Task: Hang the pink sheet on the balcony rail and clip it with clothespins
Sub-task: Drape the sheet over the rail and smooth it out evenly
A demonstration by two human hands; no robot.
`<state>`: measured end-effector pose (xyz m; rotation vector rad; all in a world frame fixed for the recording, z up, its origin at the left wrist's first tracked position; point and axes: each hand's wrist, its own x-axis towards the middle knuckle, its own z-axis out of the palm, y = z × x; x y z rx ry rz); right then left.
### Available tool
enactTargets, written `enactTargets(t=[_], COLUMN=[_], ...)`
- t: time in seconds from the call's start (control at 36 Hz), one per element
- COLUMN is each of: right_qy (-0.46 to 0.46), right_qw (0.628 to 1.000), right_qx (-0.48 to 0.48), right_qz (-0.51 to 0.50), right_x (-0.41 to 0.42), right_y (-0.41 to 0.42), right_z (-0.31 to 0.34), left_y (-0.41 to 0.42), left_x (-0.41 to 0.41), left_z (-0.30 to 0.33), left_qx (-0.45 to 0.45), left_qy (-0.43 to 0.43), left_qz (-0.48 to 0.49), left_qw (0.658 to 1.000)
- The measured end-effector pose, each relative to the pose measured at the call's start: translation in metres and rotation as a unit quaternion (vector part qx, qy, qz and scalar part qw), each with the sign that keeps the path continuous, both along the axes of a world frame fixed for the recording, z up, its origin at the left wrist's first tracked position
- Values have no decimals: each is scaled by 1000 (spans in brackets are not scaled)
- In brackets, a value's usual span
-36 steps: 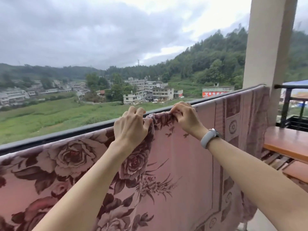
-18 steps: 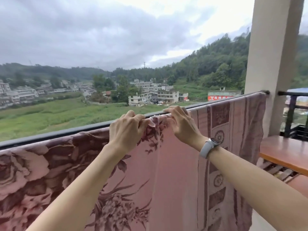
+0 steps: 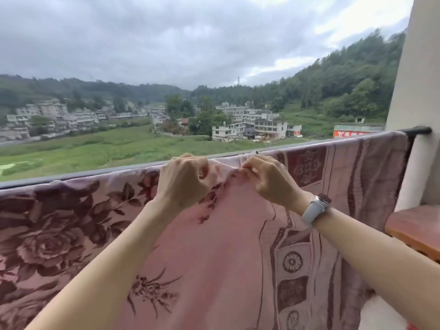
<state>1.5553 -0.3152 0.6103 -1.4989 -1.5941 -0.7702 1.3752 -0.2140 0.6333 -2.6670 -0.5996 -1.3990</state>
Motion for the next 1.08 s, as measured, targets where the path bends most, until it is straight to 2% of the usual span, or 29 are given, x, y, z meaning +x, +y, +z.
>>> enactTargets(t=[0.06,0.14,0.25,0.33,0.47,0.58,0.64,0.67,0.75,0.78,0.83,0.89,0.97,1.08], right_qy=[14,40,42,56,56,89,82,75,25,14,45,64,31,43], right_qw=[1000,997,990,988,995,988,988,992,996,995,998,995,989,996], right_qx=[-14,50,-53,-72,-35,75,109,85,-84,-100,-47,-10,-63,-27], right_qz=[18,-53,-126,-124,-79,-102,-79,-52,-8,-10,-20,-70,-130,-70], right_x=[16,48,90,107,120,134,138,140,154,165,189,213,250,266], right_y=[-8,-13,-14,-10,-8,-25,-42,-50,-65,-67,-70,-71,-66,-58], right_z=[-3,8,15,15,23,38,38,34,17,14,15,19,16,16], left_y=[4,9,1,-4,-9,-21,-30,-35,-41,-42,-43,-45,-53,-59], left_x=[18,48,88,107,132,150,159,164,186,195,212,226,243,260], left_z=[1,6,7,7,8,23,31,33,30,28,24,22,17,9], left_qx=[4,-28,11,-3,-1,4,18,17,29,32,39,40,52,9], left_qy=[19,74,141,105,-6,-75,-53,-20,79,97,121,122,92,5], left_qz=[2,1,45,31,-12,-87,-139,-148,-78,-55,-29,-19,8,12], left_qw=[1000,997,989,994,1000,993,989,989,993,993,991,992,994,1000])
